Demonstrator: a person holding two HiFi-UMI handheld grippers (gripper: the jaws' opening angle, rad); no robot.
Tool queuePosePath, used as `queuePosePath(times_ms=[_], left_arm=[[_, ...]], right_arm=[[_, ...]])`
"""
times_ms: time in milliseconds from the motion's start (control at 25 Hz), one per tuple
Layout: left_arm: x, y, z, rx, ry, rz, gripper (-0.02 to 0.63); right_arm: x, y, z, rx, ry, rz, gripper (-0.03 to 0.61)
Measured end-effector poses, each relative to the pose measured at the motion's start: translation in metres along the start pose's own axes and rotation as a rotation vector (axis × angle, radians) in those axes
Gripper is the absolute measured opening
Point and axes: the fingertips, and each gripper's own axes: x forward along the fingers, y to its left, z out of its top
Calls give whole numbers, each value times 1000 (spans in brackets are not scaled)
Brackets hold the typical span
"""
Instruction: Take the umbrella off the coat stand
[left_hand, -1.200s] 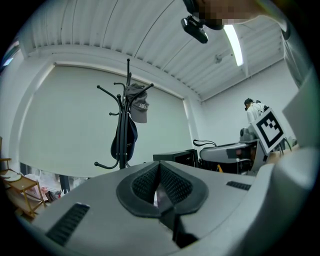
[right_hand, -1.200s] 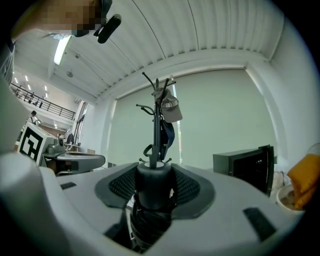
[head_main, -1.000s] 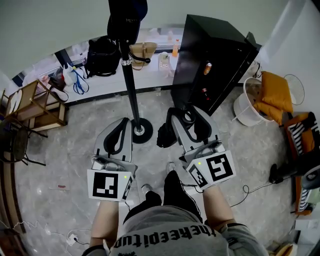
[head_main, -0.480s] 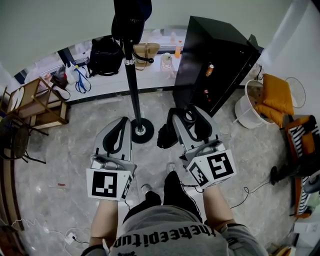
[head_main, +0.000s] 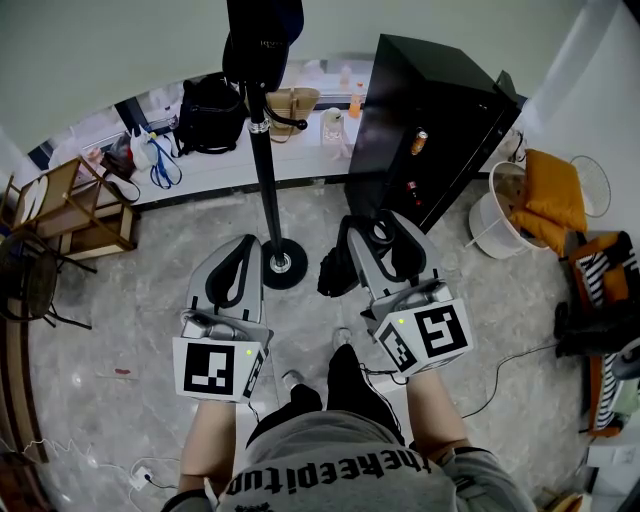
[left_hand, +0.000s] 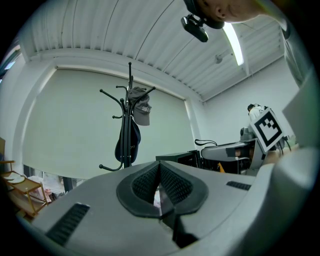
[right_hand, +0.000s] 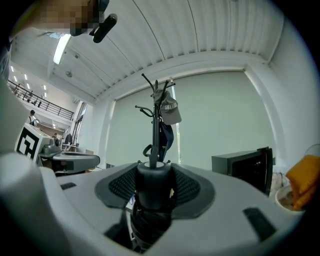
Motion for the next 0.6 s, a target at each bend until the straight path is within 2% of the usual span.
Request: queuePosePath(times_ms=[600], left_arm=[[1,6,1,-3,10,2,15]], right_arm=[[6,2,5,0,3,-7,204]])
